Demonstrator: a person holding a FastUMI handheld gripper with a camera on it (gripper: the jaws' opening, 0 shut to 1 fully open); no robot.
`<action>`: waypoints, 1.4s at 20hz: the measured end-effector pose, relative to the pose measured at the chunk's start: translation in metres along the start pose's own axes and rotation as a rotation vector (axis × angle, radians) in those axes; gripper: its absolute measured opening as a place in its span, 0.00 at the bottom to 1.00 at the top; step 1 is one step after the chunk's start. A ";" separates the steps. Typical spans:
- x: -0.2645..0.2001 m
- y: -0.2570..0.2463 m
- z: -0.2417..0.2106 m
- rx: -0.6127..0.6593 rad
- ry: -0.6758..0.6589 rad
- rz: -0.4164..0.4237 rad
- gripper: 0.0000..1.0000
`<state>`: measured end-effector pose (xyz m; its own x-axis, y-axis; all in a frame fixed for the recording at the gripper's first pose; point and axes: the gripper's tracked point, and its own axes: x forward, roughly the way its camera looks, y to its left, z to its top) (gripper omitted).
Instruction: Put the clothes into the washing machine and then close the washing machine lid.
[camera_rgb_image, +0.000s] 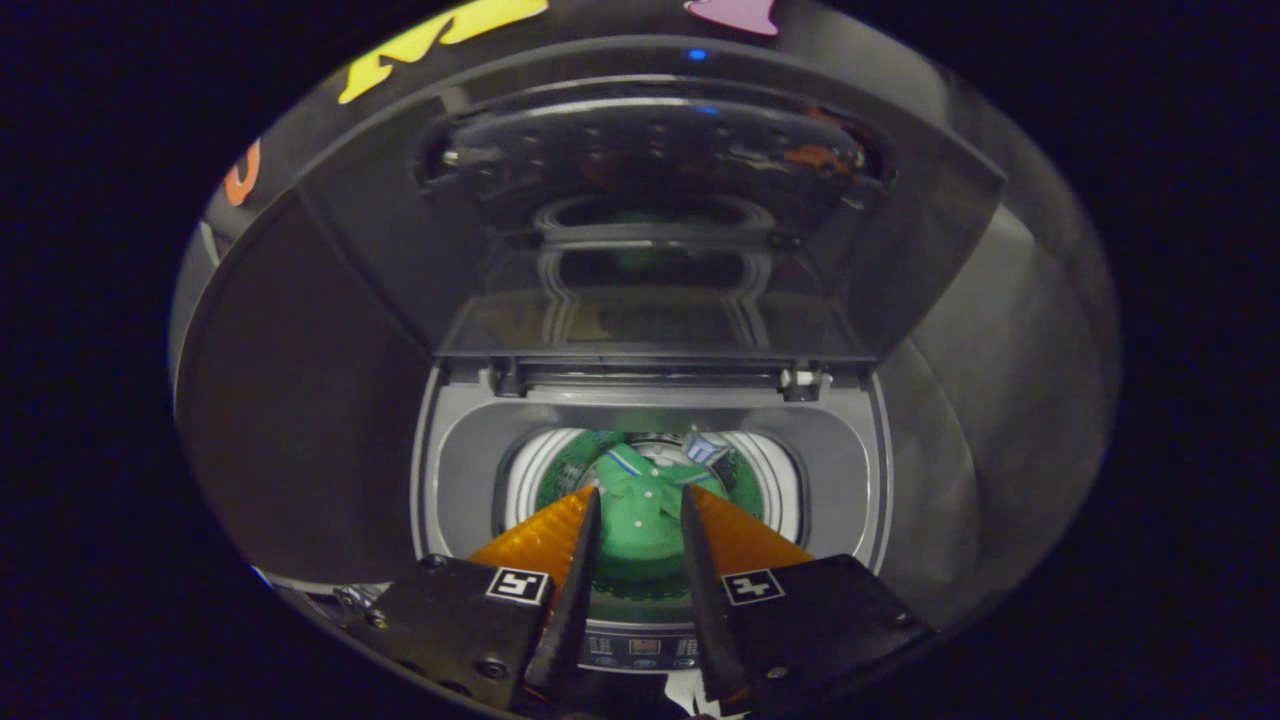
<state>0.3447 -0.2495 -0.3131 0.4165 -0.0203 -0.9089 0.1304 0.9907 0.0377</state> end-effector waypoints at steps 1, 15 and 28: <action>-0.004 0.003 -0.001 -0.004 -0.003 0.014 0.50; -0.150 0.035 0.083 -0.006 -0.136 0.158 0.77; -0.143 0.049 0.208 -0.074 -0.282 0.165 0.77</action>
<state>0.4786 -0.2258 -0.0950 0.6606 0.1151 -0.7419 -0.0213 0.9906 0.1348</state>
